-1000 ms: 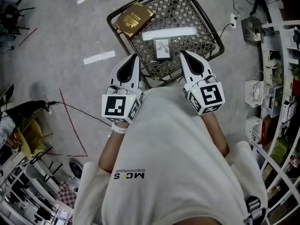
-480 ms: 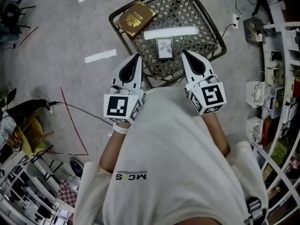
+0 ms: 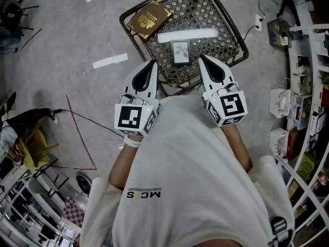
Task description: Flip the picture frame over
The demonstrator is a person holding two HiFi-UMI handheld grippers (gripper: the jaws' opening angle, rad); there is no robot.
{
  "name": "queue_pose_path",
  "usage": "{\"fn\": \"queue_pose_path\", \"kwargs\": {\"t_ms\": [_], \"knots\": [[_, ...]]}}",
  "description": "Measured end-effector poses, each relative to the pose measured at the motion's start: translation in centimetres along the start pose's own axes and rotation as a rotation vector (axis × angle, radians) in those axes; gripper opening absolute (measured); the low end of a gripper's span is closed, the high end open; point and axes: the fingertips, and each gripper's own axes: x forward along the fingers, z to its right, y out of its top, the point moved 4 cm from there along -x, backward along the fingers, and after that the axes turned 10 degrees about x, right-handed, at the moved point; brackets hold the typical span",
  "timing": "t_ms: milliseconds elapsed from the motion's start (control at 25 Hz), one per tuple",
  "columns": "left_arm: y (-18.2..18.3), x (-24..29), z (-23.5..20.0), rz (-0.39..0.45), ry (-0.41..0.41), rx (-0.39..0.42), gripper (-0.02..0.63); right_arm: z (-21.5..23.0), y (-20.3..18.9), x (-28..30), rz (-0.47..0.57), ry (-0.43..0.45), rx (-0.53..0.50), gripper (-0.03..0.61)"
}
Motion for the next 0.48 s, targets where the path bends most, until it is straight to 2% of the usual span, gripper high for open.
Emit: {"fn": "queue_pose_path", "kwargs": {"t_ms": [480], "knots": [[0.4, -0.1, 1.3, -0.002, 0.002, 0.003, 0.025, 0.4, 0.2, -0.7, 0.004, 0.008, -0.005, 0.016]]}}
